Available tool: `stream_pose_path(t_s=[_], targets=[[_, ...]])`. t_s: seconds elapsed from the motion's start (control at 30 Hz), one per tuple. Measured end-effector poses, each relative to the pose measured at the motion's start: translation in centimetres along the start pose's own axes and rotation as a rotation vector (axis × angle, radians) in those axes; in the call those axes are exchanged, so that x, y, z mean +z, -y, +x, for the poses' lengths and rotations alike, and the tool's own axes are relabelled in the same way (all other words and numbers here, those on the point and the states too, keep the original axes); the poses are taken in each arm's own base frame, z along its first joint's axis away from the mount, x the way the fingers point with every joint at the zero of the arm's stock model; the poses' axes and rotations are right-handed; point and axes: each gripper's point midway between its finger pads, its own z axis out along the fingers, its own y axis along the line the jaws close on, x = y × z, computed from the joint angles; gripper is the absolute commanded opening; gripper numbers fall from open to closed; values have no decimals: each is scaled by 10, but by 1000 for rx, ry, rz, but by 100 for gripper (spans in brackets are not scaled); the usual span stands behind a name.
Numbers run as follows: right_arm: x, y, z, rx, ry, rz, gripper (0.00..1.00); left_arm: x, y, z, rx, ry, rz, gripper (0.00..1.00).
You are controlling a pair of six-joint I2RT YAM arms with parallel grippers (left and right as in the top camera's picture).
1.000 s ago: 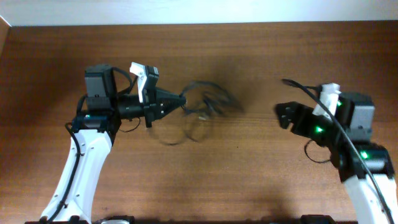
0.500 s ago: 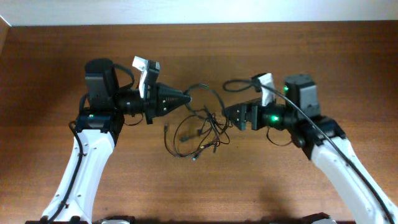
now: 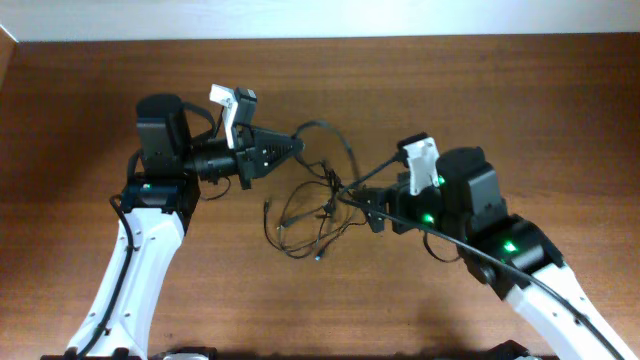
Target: Untangle cables
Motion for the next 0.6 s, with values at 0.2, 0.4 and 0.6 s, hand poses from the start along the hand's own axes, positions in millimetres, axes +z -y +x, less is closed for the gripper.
stream_pose_path(t_s=[0.2, 0.4, 0.6], targets=[[-14, 1, -5, 42, 57, 86, 98, 0, -26, 0, -50, 14, -157, 0], [37, 16, -23, 70, 116, 172, 99, 16, 3, -1, -31, -4, -25, 0], [76, 59, -10, 95, 91, 360, 4, 23, 30, 4, -42, -41, 104, 0]])
